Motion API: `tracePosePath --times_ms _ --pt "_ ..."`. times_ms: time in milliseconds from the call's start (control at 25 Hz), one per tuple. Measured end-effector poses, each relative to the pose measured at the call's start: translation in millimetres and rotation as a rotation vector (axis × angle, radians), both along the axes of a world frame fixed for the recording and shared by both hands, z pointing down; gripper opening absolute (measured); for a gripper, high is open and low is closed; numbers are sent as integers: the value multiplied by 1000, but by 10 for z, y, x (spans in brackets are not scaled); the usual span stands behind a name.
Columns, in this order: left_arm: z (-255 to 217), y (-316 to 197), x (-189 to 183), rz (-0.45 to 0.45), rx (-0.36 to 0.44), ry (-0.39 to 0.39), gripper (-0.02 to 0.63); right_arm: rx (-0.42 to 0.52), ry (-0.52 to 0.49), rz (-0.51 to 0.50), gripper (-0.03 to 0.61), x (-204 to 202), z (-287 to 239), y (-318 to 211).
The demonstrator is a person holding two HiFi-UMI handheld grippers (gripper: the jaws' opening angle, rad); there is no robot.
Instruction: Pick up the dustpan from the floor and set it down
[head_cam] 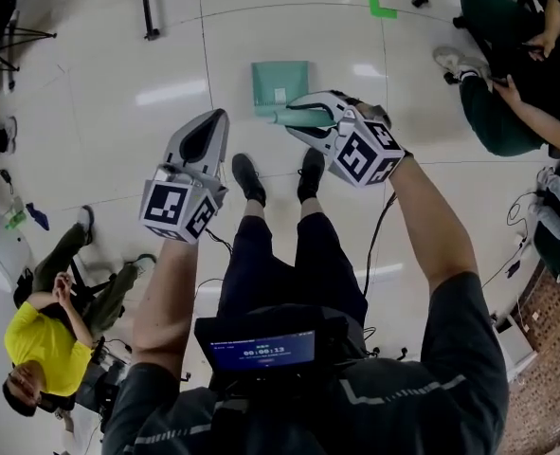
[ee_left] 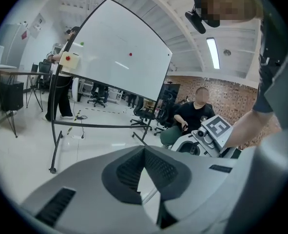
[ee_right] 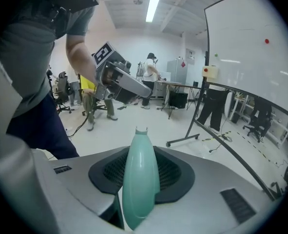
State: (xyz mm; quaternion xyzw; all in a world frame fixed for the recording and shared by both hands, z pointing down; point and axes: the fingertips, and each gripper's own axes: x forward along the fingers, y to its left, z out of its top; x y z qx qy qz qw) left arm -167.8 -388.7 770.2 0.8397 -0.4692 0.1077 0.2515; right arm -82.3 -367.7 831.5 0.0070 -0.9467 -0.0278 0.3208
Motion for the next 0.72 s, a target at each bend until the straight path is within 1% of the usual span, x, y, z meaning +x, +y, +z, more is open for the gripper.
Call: tracePosePath --times_ms 120,200,320,400,480,600,720 --pt "191 1 14 -9 -32 -6 29 -6 24 0 141 15 198 -3" --pt "253 -7 33 -6 -40 -2 29 -9 38 -6 142 44 313 -8" --pt "306 0 23 -1 -46 2 29 -33 18 -13 143 59 424 49" --pt "316 -35 30 -9 -52 0 29 -45 16 -24 143 98 435 84" --pt "289 -75 55 -9 -53 5 29 -46 38 -37 141 128 439 106" --pt "211 -80 68 1 -48 7 29 -38 67 -29 142 116 424 145" --pt "163 -74 51 -7 -48 7 29 -56 81 -20 154 92 408 230"
